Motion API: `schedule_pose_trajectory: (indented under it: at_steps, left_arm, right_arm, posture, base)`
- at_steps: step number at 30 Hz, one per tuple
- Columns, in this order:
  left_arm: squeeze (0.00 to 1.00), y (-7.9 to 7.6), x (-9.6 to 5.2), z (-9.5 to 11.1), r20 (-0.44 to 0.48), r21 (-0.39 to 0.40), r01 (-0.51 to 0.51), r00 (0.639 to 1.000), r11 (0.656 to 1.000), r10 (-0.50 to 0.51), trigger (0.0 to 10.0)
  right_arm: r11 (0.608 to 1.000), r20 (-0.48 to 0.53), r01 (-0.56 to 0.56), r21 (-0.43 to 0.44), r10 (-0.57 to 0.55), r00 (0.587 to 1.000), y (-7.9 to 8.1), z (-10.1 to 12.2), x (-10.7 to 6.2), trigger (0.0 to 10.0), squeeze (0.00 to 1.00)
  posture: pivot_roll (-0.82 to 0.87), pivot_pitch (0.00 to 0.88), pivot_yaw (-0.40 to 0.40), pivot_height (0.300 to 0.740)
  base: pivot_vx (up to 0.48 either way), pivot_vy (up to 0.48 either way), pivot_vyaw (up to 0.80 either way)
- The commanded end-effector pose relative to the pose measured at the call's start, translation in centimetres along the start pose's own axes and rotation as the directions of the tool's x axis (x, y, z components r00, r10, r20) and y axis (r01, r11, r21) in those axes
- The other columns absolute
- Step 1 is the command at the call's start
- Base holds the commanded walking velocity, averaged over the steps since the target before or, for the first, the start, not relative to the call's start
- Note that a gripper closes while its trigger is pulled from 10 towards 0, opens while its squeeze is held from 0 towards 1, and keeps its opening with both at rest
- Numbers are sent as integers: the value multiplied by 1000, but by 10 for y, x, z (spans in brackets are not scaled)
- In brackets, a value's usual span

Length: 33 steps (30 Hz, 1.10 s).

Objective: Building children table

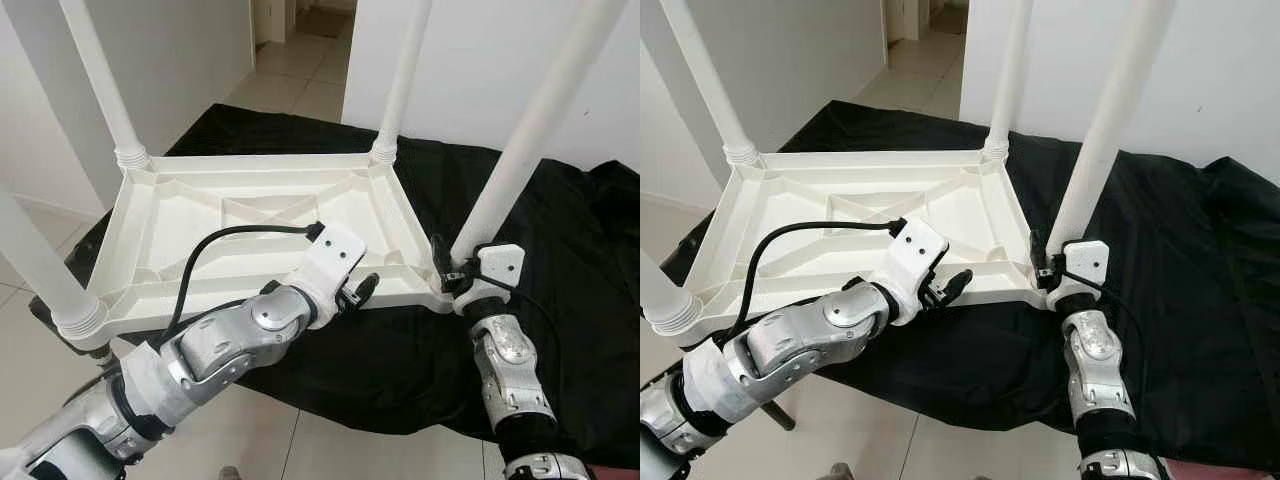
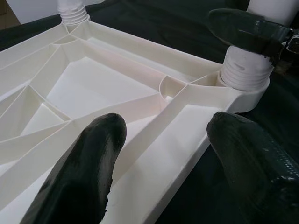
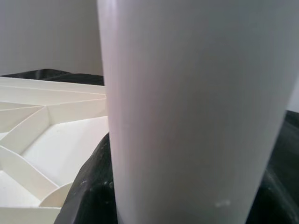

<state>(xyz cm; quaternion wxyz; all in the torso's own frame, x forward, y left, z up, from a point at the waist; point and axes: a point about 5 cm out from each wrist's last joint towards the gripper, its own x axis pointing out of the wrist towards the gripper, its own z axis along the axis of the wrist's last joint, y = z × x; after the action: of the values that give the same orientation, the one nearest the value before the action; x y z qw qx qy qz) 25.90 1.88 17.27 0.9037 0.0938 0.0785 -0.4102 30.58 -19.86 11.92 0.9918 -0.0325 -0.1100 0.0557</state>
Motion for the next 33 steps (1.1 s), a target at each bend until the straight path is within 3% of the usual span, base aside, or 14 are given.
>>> schedule_pose_trajectory:
  at_steps: [1,19,28,33]
  left_arm:
    - [0,-26,-6,1,-22,22,480,877,877,-479,10000]
    - [0,-26,-6,2,-23,23,474,880,880,-474,10000]
    - [0,-26,-6,3,-21,23,476,879,879,-476,10000]
    - [0,-26,-7,4,-20,22,477,879,878,-477,10000]
  right_arm:
    - [998,-156,3,57,6,988,3,-28,-10,10000,0]
    - [991,-295,-24,128,61,954,10,-37,-3,10000,0]
    - [994,-379,-45,97,79,922,9,-49,-10,10000,0]
    - [990,-244,-144,0,140,960,15,-41,-19,10000,0]
  posture:
    - [-24,0,-32,740]
    - [-22,0,-34,740]
    - [-22,0,-34,740]
    - [-22,0,-34,740]
  base:
    - [0,0,0]
    - [0,0,0]
    - [0,0,0]
    - [0,0,0]
